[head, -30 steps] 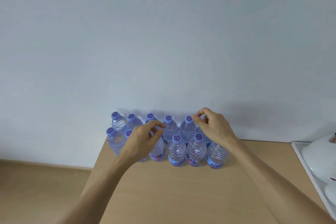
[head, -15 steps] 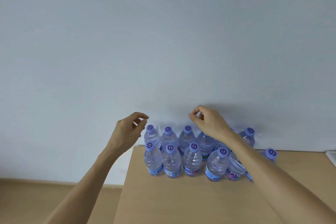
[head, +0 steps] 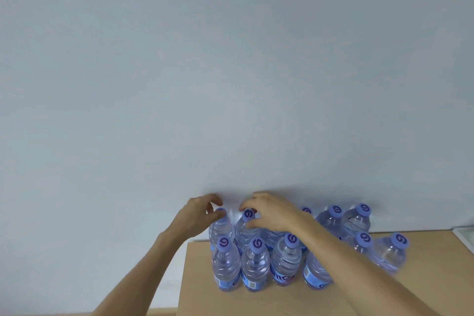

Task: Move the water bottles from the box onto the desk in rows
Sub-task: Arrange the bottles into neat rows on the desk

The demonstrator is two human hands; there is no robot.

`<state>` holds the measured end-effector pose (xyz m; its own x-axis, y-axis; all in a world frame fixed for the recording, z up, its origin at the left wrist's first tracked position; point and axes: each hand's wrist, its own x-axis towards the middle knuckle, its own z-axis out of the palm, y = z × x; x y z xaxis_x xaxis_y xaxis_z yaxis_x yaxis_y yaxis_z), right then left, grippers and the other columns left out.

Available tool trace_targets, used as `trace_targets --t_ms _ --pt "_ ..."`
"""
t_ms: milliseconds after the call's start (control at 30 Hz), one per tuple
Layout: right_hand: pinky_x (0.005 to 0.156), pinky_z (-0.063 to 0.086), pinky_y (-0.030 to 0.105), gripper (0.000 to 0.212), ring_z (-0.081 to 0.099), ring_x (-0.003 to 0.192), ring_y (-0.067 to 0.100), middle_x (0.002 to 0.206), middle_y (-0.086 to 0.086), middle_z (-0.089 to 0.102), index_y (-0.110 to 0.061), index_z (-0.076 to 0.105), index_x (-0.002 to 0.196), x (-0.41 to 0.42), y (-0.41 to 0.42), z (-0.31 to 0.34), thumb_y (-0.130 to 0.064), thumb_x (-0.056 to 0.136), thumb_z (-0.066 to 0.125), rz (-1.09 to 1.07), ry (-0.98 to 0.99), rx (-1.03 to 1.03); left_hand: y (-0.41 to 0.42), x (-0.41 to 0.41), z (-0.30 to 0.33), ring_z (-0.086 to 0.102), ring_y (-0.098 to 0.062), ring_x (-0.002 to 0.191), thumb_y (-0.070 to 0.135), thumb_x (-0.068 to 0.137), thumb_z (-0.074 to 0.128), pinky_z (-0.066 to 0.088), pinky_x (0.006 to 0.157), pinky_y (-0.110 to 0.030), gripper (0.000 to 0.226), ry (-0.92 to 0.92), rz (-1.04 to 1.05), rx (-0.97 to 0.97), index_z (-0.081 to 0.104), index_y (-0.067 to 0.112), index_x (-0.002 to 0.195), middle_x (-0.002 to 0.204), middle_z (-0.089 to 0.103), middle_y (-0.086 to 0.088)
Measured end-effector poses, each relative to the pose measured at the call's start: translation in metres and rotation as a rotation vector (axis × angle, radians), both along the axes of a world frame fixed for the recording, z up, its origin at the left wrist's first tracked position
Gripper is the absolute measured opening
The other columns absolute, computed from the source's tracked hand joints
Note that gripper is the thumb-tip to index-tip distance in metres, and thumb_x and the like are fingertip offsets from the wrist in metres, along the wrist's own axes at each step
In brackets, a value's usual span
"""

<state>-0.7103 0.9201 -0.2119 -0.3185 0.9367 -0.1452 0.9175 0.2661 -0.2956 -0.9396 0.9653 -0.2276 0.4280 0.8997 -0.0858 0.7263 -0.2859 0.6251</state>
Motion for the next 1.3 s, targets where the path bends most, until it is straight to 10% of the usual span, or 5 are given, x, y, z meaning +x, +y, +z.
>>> trace_targets --t_ms 667,1300 --pt "0.073 0.039 0.024 0.036 0.053 0.086 0.012 0.107 0.001 0.066 -0.02 0.058 0.122 0.002 -0.008 -0.024 -0.034 0.09 0.067 -0.084 0.188 0.021 -0.02 0.008 -0.029 0.06 -0.022 0.088 0.039 0.091 0.056 0.049 0.074 -0.036 0.026 0.144 0.041 0.223 0.051 0.032 0.115 0.105 0.062 0.008" --pt "0.074 0.035 0.03 0.047 0.059 0.097 0.028 0.108 0.006 0.064 -0.01 0.052 0.113 -0.017 -0.009 -0.015 -0.052 0.091 0.057 -0.164 -0.058 0.139 -0.022 0.006 -0.028 0.06 -0.019 0.088 0.043 0.092 0.057 0.051 0.073 -0.034 0.026 0.123 0.081 0.171 0.05 0.033 0.115 0.104 0.063 0.013"
